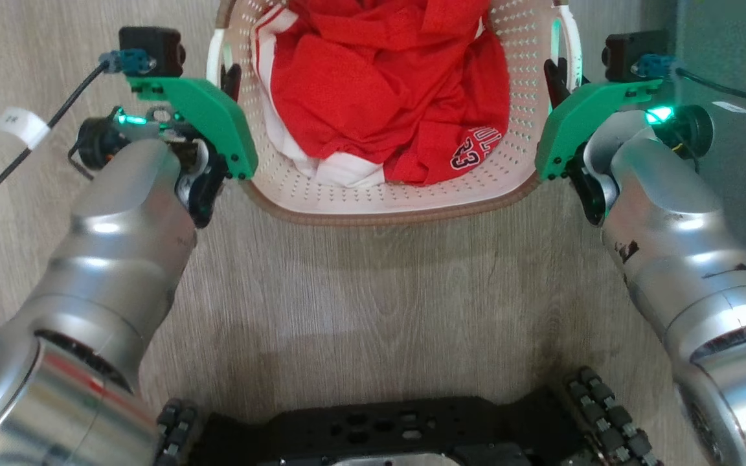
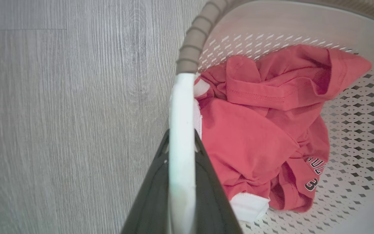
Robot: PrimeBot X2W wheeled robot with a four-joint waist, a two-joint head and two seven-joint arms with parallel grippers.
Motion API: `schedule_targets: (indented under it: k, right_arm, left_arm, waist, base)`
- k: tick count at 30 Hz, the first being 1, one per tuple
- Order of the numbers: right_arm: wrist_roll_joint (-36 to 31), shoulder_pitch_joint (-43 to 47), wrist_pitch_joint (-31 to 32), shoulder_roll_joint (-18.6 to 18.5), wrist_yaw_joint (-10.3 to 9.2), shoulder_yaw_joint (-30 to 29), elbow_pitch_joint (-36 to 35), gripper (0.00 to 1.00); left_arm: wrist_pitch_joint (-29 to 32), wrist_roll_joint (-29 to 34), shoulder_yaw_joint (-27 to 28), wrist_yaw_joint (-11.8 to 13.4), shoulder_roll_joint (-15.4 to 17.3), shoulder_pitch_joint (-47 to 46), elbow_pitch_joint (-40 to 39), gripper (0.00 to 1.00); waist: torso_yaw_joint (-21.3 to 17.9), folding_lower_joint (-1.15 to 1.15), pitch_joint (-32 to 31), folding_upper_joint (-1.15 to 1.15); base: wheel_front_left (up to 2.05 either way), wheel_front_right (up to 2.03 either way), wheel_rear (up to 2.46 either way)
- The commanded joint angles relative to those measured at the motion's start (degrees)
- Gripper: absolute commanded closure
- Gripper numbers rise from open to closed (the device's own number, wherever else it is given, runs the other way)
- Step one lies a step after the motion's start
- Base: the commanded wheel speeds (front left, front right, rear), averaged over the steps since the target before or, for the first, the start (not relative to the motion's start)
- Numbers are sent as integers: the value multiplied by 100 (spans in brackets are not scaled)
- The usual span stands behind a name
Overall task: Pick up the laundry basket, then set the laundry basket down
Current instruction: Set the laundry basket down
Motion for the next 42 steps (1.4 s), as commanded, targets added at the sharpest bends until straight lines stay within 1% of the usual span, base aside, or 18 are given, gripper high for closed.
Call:
schedule_targets:
  k: [1, 4, 24, 35, 42]
  right_arm:
    - [-114, 62, -100, -137, -60, -123, -22, 100]
    - [-234, 105, -112, -137, -60, -334, -22, 100]
    - [-903, 114, -106, -137, -60, -1007, -22, 100]
    - [-1162, 129, -132, -137, -60, -1234, -22, 100]
    - [-1141, 139, -140, -137, -60, -1230, -22, 100]
  left_arm:
    - [-110, 46, 20, 6, 247, -143, 29, 100]
    - [-85, 3, -26, 6, 203, -131, 3, 100]
    - [-51, -268, -185, 6, 160, -84, -54, 100]
    - [-53, -395, -278, 6, 149, -96, -24, 100]
    - [-3, -475, -340, 6, 141, -89, -31, 100]
  waist:
    - [11, -1, 181, 0]
    - [20, -1, 308, 0]
    - [13, -1, 523, 0]
    - [47, -1, 552, 0]
    - [51, -1, 538, 0]
  base:
    - [0, 0, 0]
    - [0, 0, 0]
    - [0, 0, 0]
    - [0, 0, 0]
    - [0, 0, 0]
